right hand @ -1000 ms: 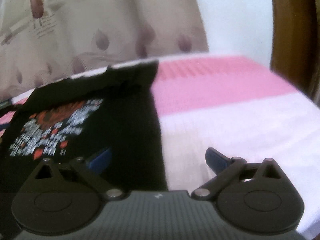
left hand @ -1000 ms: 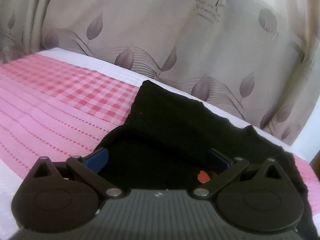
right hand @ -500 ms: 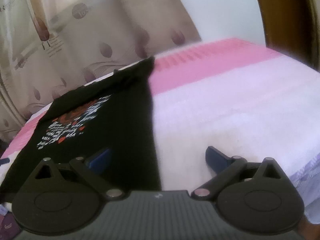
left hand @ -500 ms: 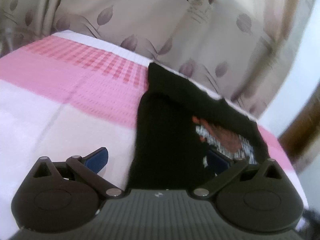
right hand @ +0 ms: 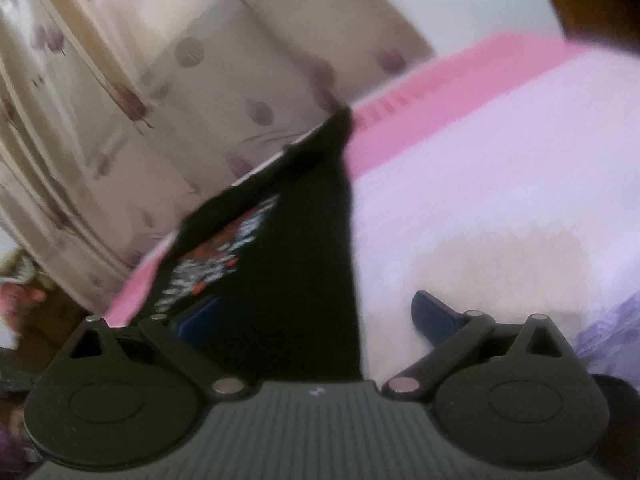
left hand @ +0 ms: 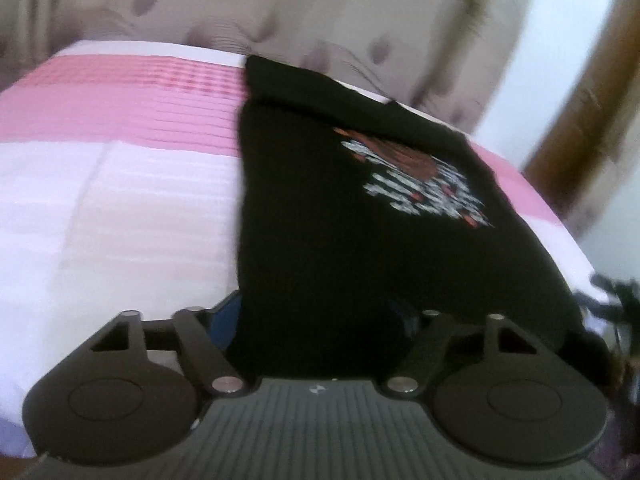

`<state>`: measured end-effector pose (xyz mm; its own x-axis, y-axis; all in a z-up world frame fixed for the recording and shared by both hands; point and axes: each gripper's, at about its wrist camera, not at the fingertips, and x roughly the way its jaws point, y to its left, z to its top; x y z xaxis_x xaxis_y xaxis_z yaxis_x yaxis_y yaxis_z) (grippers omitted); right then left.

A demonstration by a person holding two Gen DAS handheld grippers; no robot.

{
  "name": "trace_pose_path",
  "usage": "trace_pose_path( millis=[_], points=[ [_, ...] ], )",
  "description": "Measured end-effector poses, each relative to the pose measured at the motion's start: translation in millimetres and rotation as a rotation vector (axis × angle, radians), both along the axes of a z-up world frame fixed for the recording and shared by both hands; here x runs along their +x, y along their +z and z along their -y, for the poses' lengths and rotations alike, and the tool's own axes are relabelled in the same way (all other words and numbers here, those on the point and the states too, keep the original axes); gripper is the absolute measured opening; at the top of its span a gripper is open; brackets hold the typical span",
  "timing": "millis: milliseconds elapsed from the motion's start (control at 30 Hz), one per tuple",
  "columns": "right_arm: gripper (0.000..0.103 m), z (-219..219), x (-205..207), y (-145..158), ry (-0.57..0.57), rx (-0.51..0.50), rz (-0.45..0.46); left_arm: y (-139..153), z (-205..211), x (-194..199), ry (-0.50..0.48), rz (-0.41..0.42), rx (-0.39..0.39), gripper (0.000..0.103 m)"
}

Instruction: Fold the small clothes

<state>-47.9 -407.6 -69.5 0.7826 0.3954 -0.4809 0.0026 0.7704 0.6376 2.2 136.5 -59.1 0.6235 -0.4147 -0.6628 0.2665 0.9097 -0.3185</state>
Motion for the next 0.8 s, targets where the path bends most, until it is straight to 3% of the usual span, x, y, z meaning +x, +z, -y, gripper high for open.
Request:
trace_pose_path(
  millis=[100, 167, 233, 700, 800],
  points=[
    [0.102, 27, 1, -10, 0.022, 0.184, -0.003, -1, -1, -3, -0.016, 0.01, 0.018, 0.049],
    [0.102, 44, 3, -18, 0.028, 0.309, -0.017, -2, -10, 0, -0.004, -0.01, -0.028, 0.045],
    [0.102, 51, 3, -20, 0.047, 0.35, -0.033, -4, -20, 3, 0.01, -0.034, -0.083, 0.039],
    [0.103, 20, 24, -7, 0.279, 0.244, -0.096, -10, -40, 6, -0.043, -0.03, -0.192, 0.037],
    [0.103, 14, 26, -6, 0.322, 0.254, -0.089, -13, -42, 10, -0.039, -0.04, -0.246, 0.044]
  ],
)
